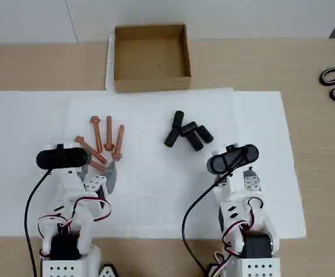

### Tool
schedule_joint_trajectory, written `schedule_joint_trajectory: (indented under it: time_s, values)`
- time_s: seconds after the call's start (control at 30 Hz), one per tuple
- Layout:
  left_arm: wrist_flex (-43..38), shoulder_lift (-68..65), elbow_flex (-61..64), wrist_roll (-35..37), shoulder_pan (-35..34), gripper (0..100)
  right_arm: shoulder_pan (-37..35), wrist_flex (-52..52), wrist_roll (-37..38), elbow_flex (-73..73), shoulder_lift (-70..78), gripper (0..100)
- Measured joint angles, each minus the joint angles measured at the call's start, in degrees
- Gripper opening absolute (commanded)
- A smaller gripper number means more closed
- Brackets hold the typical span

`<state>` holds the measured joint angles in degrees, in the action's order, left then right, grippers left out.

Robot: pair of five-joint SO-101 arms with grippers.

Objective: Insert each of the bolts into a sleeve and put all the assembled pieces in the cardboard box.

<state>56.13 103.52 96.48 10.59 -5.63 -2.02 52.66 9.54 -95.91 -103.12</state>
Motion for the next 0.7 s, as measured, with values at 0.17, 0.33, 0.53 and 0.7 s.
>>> schedule_joint_trajectory:
  time_s: [0.17, 0.33, 0.53, 0.7]
  values:
    - [1.85, 0.0, -0.18, -0.88, -0.44, 24, 5.98, 0.09, -9.58, -0.09, 0.0, 17.8]
    - [2.02, 0.0, -0.18, -1.05, -0.44, 24, 6.24, 0.09, -10.46, -0.09, 0.0, 17.8]
    - [2.02, 0.0, -0.18, -1.14, -0.44, 24, 6.33, 0.09, -10.46, -0.09, 0.0, 17.8]
    - [2.02, 0.0, -0.18, -1.14, -0.44, 24, 6.33, 0.09, -10.46, -0.09, 0.0, 17.8]
